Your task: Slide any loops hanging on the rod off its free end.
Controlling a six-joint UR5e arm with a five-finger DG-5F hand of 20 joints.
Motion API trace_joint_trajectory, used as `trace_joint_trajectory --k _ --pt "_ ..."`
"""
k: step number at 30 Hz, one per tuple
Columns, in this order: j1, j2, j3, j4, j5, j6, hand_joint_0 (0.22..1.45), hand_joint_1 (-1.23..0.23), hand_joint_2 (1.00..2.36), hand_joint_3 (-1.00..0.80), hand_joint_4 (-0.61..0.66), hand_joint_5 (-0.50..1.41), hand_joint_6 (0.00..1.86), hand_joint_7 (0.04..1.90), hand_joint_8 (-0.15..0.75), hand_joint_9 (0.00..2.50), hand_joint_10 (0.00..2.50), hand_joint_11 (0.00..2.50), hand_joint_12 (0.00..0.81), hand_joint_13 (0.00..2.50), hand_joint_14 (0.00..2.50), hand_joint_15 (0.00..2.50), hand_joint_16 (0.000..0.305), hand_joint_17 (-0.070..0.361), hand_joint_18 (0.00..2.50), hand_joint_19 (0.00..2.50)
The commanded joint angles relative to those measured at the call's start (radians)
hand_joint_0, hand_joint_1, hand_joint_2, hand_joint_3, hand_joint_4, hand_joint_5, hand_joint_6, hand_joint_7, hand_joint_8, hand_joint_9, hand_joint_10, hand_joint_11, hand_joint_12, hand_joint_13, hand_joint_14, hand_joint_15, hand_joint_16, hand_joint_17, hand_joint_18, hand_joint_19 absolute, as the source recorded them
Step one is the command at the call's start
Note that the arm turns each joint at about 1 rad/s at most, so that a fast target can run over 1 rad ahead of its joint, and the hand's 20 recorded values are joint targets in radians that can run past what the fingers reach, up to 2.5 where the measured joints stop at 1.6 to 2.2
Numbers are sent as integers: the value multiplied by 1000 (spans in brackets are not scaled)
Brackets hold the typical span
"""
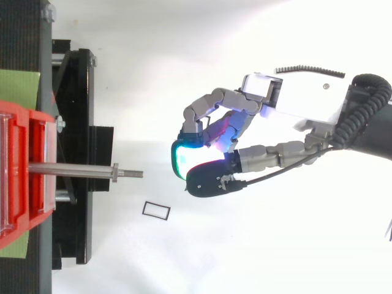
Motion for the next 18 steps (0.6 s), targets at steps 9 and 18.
trace_joint_trajectory --k 9,18 --pt "0 0 0 0 0 -1 595 -728 1008 -66 73 -115 896 1132 392 1232 16 727 401 824 10 305 58 131 751 365" --pt "0 0 0 0 0 -1 593 -727 1007 -68 70 -115 897 1116 397 1235 16 736 402 824 10 308 59 133 749 372"
